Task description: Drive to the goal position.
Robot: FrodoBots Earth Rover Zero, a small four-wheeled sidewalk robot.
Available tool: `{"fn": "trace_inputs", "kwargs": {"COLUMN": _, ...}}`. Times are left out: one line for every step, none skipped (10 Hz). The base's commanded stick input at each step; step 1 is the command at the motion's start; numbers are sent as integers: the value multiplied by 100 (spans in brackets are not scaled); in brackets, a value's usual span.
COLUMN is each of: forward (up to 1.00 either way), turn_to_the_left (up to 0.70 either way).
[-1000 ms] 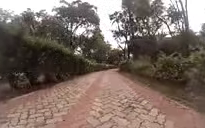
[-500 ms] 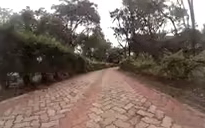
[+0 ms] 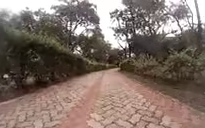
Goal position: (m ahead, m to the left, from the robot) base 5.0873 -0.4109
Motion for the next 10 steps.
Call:
{"fn": "trace_inputs", "kwargs": {"forward": 70, "turn_to_the_left": -14}}
{"fn": "trace_inputs", "kwargs": {"forward": 70, "turn_to_the_left": 0}}
{"fn": "trace_inputs", "kwargs": {"forward": 70, "turn_to_the_left": 0}}
{"fn": "trace_inputs", "kwargs": {"forward": 70, "turn_to_the_left": 0}}
{"fn": "trace_inputs", "kwargs": {"forward": 70, "turn_to_the_left": 0}}
{"fn": "trace_inputs", "kwargs": {"forward": 70, "turn_to_the_left": -35}}
{"fn": "trace_inputs", "kwargs": {"forward": 70, "turn_to_the_left": -35}}
{"fn": "trace_inputs", "kwargs": {"forward": 70, "turn_to_the_left": 0}}
{"fn": "trace_inputs", "kwargs": {"forward": 70, "turn_to_the_left": 0}}
{"fn": "trace_inputs", "kwargs": {"forward": 70, "turn_to_the_left": -6}}
